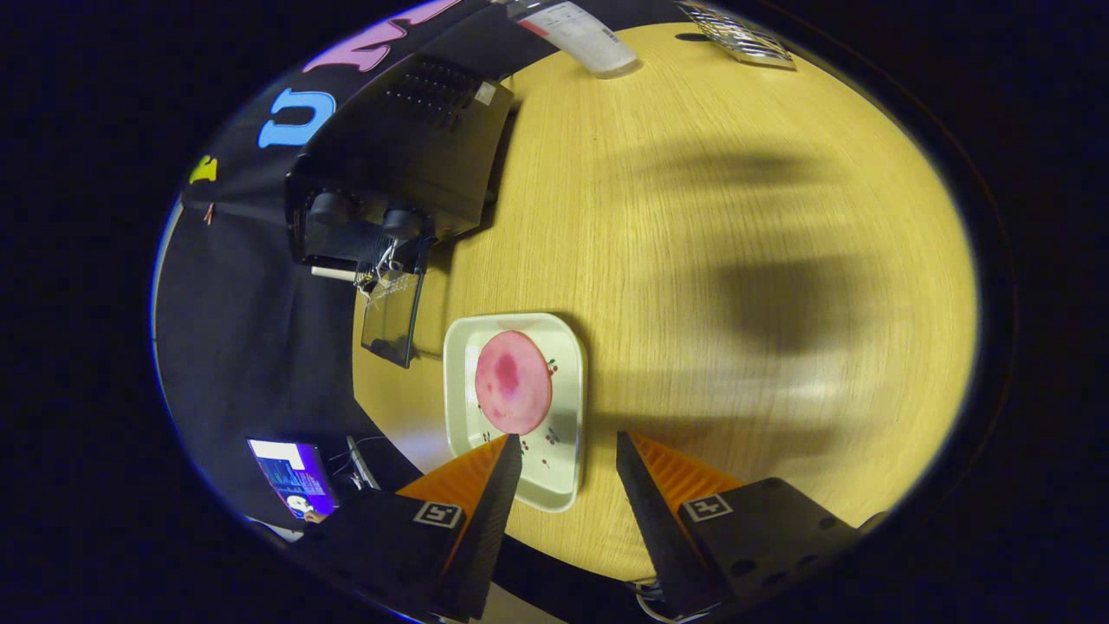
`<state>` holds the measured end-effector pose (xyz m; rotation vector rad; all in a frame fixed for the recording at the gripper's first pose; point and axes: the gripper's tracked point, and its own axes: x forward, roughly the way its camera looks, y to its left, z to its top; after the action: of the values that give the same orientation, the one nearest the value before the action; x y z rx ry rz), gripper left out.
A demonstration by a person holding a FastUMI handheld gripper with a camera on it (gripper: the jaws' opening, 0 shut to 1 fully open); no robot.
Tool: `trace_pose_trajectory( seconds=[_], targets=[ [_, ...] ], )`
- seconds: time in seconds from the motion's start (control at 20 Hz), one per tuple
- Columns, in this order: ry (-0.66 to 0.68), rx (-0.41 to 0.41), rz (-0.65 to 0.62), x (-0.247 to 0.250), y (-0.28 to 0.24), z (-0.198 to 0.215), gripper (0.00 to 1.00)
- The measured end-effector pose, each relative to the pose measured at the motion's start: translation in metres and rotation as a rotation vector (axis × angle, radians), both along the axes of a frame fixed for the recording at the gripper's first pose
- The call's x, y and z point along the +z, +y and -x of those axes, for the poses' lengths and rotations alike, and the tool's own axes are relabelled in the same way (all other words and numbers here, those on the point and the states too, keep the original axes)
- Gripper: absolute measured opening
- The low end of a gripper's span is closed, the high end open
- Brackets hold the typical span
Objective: Open the toaster oven, put the food inside, and close the toaster oven door.
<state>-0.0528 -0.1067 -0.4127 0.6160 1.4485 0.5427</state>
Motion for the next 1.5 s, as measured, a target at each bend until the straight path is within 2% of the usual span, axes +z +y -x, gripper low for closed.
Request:
trace_pose_trajectory(
  seconds=[0.1,0.2,0.35,0.55,0.7,0.85,1.1,1.5],
  targets=[
    [-0.002,0.026,0.001,-0.005,0.003,0.003,0.7],
    [-0.009,0.073,0.015,-0.014,0.005,0.01,0.46],
    [0.025,0.048,0.001,-0.017,0.002,0.011,0.15],
    [-0.016,0.001,-0.081,-0.017,0.007,0.006,0.07],
    [0.009,-0.089,-0.19,-0.01,0.009,0.002,0.05],
    [-0.008,-0.156,-0.189,-0.006,0.002,-0.007,0.05],
    [-0.037,-0.204,-0.162,0.018,0.008,-0.011,0.05],
    [-0.064,-0.318,-0.174,0.066,0.087,-0.008,0.05]
  ],
)
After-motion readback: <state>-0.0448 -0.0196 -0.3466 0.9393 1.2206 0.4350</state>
